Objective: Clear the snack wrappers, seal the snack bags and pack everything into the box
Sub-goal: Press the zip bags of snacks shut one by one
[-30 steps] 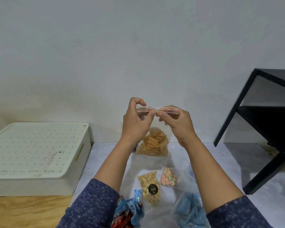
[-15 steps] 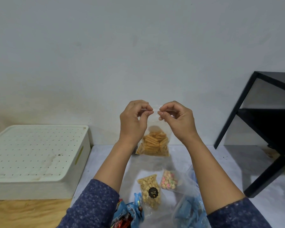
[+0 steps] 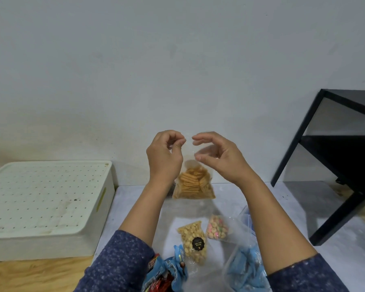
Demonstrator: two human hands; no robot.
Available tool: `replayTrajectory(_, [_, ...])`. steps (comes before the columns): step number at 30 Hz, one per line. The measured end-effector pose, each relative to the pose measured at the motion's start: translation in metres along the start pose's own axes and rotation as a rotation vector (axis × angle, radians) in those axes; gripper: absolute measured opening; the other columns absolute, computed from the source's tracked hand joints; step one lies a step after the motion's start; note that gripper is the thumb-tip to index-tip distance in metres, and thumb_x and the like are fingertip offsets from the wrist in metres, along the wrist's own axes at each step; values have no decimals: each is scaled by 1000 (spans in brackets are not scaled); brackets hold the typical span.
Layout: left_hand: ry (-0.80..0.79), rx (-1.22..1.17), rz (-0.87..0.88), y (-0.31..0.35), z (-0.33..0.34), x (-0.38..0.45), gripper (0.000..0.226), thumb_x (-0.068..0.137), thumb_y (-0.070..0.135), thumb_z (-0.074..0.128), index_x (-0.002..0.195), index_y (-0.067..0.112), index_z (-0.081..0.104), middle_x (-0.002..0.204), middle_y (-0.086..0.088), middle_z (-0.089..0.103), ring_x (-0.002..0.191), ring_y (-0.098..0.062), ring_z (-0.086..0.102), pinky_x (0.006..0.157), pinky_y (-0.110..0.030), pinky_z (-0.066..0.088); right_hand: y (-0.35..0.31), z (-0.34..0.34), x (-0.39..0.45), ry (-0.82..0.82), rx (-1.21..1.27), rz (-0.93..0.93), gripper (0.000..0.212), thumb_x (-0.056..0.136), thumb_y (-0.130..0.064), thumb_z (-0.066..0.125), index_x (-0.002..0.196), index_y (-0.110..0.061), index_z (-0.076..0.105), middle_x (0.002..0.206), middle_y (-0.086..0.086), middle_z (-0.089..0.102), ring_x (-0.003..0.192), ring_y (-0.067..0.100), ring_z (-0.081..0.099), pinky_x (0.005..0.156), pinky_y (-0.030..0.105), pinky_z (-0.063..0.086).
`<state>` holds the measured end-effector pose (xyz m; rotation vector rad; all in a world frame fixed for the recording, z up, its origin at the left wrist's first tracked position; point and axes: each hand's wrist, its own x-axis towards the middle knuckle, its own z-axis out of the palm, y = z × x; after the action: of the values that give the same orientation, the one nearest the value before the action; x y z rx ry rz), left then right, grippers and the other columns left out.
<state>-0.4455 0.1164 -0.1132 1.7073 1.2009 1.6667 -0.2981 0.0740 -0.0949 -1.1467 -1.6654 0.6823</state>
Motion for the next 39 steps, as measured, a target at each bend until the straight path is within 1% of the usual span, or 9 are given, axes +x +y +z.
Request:
replayTrajectory(2, [-7, -22, -67, 2, -5, 2, 21, 85, 10, 65, 78, 29, 60, 86, 8, 66, 75, 3, 59, 68, -2, 41, 0, 4, -3, -36, -75, 13, 44, 81, -1, 68, 102, -39, 62, 108, -2, 63, 88, 12, 68, 75, 18, 51])
replayTrajectory(6, [-177, -89, -75, 4, -16, 0, 21, 86, 17, 66, 89, 36, 57, 102, 12, 63, 76, 4, 61, 67, -3, 41, 3, 12, -6, 124, -65, 85, 33, 79, 3, 69, 82, -30, 69, 88, -1, 69, 82, 6, 64, 70, 9, 46])
replayTrajectory(9, [-364, -146, -42, -7, -25, -4, 36, 83, 13, 69, 93, 44, 53, 113, 14, 57, 91, 1, 64, 77, -11, 50, 10, 14, -8, 249, 8, 153, 31, 76, 4, 71, 75, -26, 69, 76, -6, 66, 74, 6, 62, 73, 16, 51])
replayTrajectory(14, [-405, 21, 19, -40, -18, -9, 24, 78, 6, 73, 84, 28, 67, 100, 9, 59, 78, 9, 61, 71, -5, 46, 32, 23, -9, 289, -24, 244, 31, 76, 4, 71, 71, -27, 67, 76, -5, 66, 75, 9, 63, 78, 24, 54])
replayTrajectory(19, [-405, 138, -24, -72, 15, -14, 16, 78, 3, 72, 90, 13, 71, 97, -2, 60, 74, 6, 58, 69, 1, 43, 76, 22, -1, 280, -133, 329, 31, 75, 0, 71, 70, -30, 65, 75, -14, 65, 79, 8, 62, 79, 19, 49])
replayTrajectory(25, [-422, 282, -112, -112, 61, -19, 19, 85, 1, 64, 101, 10, 70, 105, -5, 54, 82, -5, 57, 71, 6, 38, 143, 16, 18, 235, -177, 411, 24, 79, 1, 65, 80, -23, 68, 79, -10, 65, 77, 7, 61, 71, 9, 46])
replayTrajectory(32, [-498, 450, -225, -173, 111, -12, 27, 86, -5, 55, 105, 8, 69, 113, -13, 55, 90, -12, 59, 83, -18, 46, 226, 13, 35, 100, -164, 536, 26, 84, -4, 53, 89, -21, 72, 89, -3, 69, 83, 9, 61, 64, 0, 42])
replayTrajectory(35, [-557, 515, -226, -190, 121, -10, 34, 85, -5, 52, 113, 9, 65, 121, -15, 52, 107, -23, 58, 94, -27, 46, 250, 10, 42, 25, -251, 512, 33, 84, 1, 50, 103, -18, 70, 106, 1, 70, 96, 12, 63, 78, 5, 41])
replayTrajectory(39, [-600, 635, -273, -193, 125, -3, 45, 89, 13, 57, 134, 15, 51, 148, -14, 34, 138, -26, 34, 112, -31, 26, 261, 3, 47, -21, -323, 504, 51, 82, -1, 51, 127, -23, 56, 132, 4, 53, 117, 17, 52, 96, 17, 37])
